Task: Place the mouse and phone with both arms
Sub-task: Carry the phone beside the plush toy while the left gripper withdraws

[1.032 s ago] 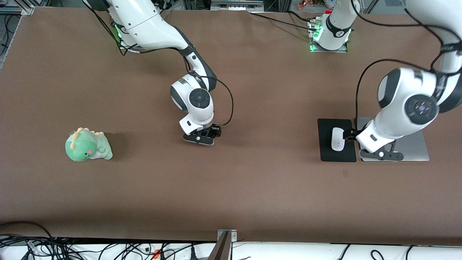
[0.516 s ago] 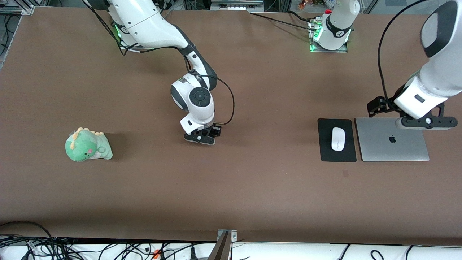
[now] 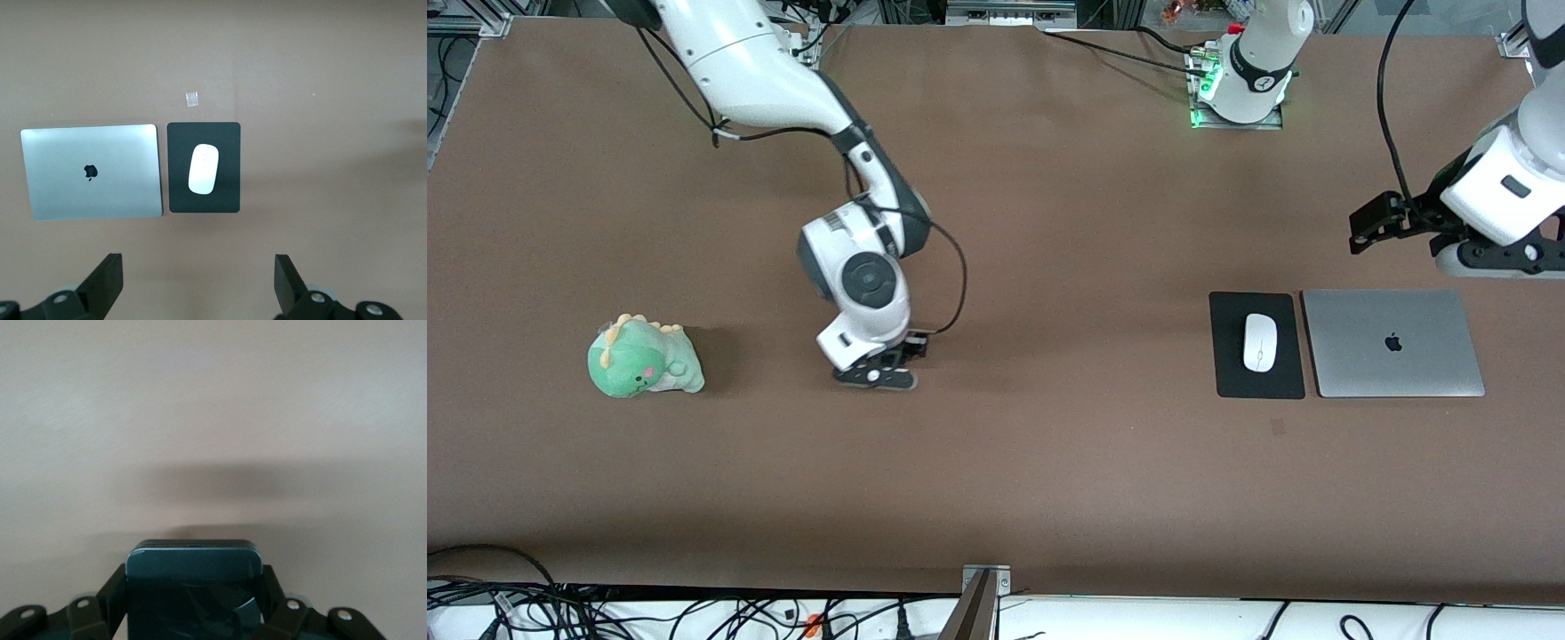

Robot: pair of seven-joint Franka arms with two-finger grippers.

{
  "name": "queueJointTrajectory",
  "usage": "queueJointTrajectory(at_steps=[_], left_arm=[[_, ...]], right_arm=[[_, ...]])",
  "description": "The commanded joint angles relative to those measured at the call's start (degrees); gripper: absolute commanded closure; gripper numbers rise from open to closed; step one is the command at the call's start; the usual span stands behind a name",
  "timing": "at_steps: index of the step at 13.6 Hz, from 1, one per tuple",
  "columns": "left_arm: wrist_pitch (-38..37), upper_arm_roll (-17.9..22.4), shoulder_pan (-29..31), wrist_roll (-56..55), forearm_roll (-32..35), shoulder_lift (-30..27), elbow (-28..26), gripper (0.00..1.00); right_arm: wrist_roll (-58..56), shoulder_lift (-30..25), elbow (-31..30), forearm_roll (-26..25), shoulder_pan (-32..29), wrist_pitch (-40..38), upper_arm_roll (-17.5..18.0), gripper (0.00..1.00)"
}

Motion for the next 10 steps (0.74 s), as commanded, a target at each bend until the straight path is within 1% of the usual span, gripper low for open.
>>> queueJointTrajectory(at_steps=[1, 2, 3, 5, 7, 10], left_arm=[[-2.79, 5.46, -5.06, 1.05, -1.6, -3.06, -0.54, 0.0], [-3.14, 9.86, -9.45, 1.05, -1.6, -3.85, -0.72, 0.0], [-3.49, 13.21, -12.36, 1.05, -1.69, -4.38, -1.16, 0.0], [-3.06, 16.31, -14.41, 1.14, -1.78, -6.75, -3.96, 0.0], [-2.1, 21.39, -18.96, 1.48, -2.56, -7.72, -6.78, 0.0], [-1.65, 21.59, -19.16, 1.84, -2.57, -7.28, -6.43, 0.0]], right_arm=[[-7.33, -1.67, -2.98, 1.11, -5.73, 0.2, 0.64, 0.9], [-9.79, -2.72, -5.17, 1.11, -8.19, 2.47, 0.64, 0.9], [-11.64, -4.21, -8.07, 1.11, -10.13, 4.92, 0.64, 0.9], [-15.68, -6.42, -12.82, 1.11, -13.3, 9.59, 0.56, 0.9], [-18.76, -7.21, -14.94, 1.11, -15.68, 12.06, 0.38, 0.9], [-22.8, -9.41, -22.48, 1.11, -18.67, 20.39, 0.38, 0.9]])
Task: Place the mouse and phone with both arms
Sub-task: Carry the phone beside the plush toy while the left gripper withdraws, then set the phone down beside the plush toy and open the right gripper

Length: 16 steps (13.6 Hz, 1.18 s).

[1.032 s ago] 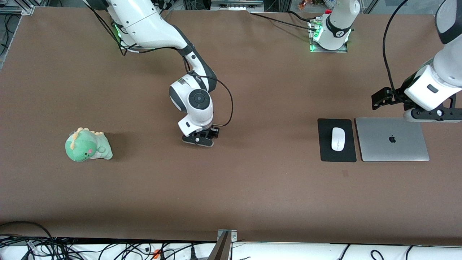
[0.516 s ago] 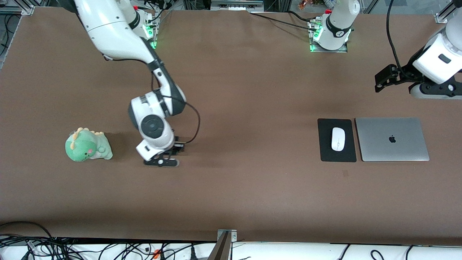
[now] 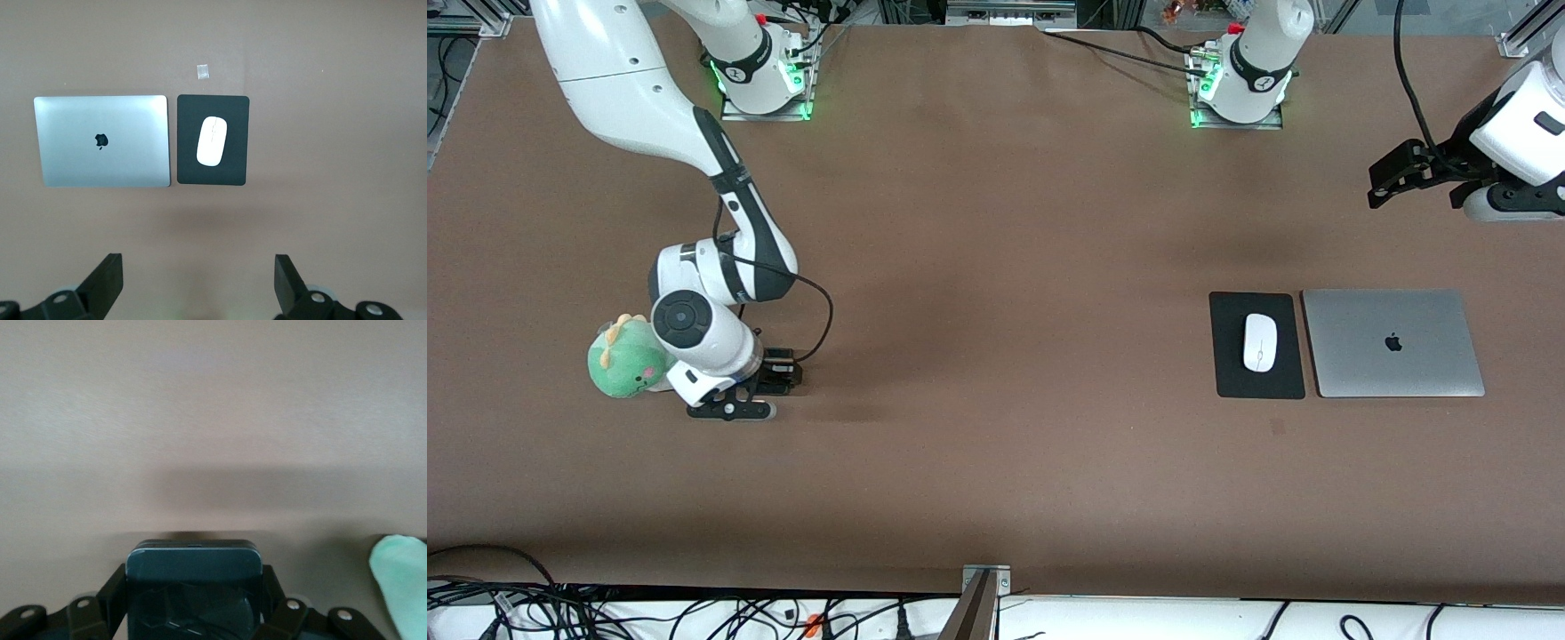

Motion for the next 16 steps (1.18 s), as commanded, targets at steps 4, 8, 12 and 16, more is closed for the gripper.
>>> queueJointTrajectory(at_steps=[4, 8, 12, 16], left_arm=[[1.09, 1.3, -1.03, 1.23, -2.31, -1.52, -1.51, 0.0], [1.27, 1.39, -0.94, 1.32, -2.94, -1.26, -1.43, 0.0], [1.62, 1.3, -0.68, 1.4, -2.76, -1.26, -1.34, 0.0], [1.53, 1.39, -0.68, 2.36, -2.85, -1.35, -1.34, 0.0]], right_arm=[[-6.53, -3.89, -11.87, 0.95, -4.33, 13.02, 0.68, 0.9], [-6.62, -4.24, -11.88, 1.04, -4.42, 12.85, 0.68, 0.0], [-6.45, -7.05, -10.13, 1.12, -4.42, 8.65, 0.77, 0.0], [-6.53, -12.4, -8.36, 1.3, -4.42, 2.93, 0.68, 0.0]])
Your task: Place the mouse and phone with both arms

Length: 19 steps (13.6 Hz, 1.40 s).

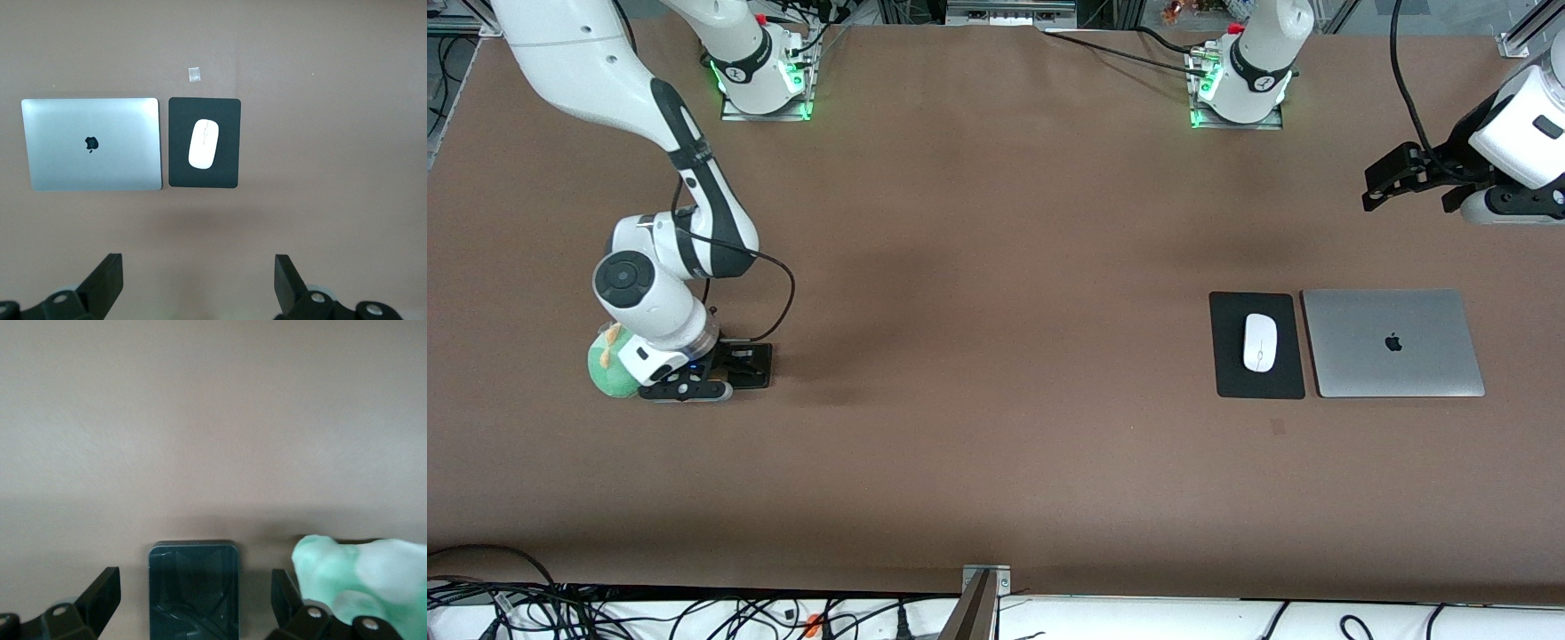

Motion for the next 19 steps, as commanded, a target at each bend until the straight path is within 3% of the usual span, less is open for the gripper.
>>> queueJointTrajectory(at_steps=[1, 3, 12, 15, 16, 19], left_arm=[[0.68, 0.74, -0.3, 2.45, -1.31, -1.22, -1.11, 0.0], [0.76, 0.74, -0.3, 2.54, -1.31, -1.31, -1.02, 0.0], [0.68, 0.74, -0.38, 2.54, -1.31, -1.22, -1.02, 0.0], [0.68, 0.74, -0.38, 2.54, -1.31, -1.22, -1.02, 0.0], [0.68, 0.74, -0.38, 2.54, -1.31, -1.22, -1.11, 0.0], [0.68, 0.74, -0.38, 2.54, -1.31, -1.22, -1.02, 0.0]], right_arm=[[-1.59, -5.99, -0.59, 2.56, -0.8, -4.91, 0.62, 0.0], [-2.2, -10.56, -0.59, 7.48, -0.72, -10.88, 0.54, 0.0], [-3.52, -28.32, 1.59, 7.5, -0.63, -35.75, -2.36, 0.0], [-3.35, -28.43, 10.1, 6.97, -4.29, -48.83, -1.06, 0.0], [-3.96, -28.43, 11.69, 6.54, -6.23, -50.53, 0.52, 0.0], [-6.51, -28.87, 12.94, 5.74, -6.87, -51.34, 0.54, 0.0]])
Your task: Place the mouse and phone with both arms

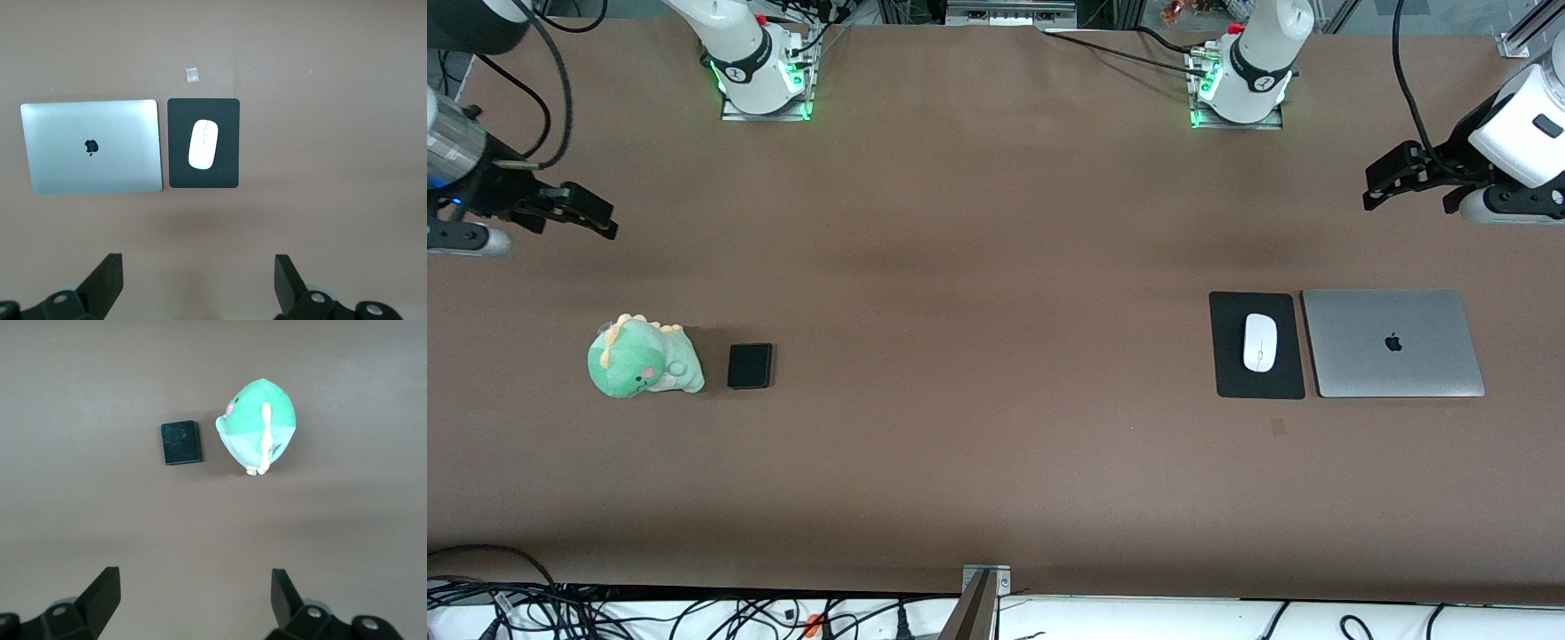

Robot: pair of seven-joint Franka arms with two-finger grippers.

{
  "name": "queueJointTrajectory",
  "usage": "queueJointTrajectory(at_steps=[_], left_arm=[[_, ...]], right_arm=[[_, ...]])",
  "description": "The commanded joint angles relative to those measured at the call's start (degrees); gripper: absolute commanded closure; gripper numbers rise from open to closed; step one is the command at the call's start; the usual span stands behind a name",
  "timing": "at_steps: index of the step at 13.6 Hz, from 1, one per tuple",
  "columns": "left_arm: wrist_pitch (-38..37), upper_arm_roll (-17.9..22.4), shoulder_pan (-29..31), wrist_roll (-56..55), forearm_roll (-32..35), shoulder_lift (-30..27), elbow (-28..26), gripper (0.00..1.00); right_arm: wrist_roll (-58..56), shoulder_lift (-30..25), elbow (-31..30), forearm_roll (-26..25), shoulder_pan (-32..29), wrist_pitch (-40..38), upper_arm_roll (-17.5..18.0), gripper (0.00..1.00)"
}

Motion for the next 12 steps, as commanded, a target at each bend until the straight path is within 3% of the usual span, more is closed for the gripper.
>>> queueJointTrajectory(at_steps=[1, 4, 12], left_arm=[[0.64, 0.66, -0.38, 1.35, -1.31, -1.21, -1.01, 0.0], [0.55, 0.75, -0.29, 1.35, -1.31, -1.3, -1.01, 0.0], [0.37, 0.75, -0.29, 1.35, -1.22, -1.3, -1.36, 0.0]], right_arm=[[-1.27, 1.07, 3.95, -1.16, -1.47, -1.4, 1.16, 0.0], [-1.27, 2.22, 7.57, -1.08, -1.55, -1.4, 1.07, 0.0], [-0.66, 1.52, 7.67, -1.17, -1.56, -3.77, 1.07, 0.0]])
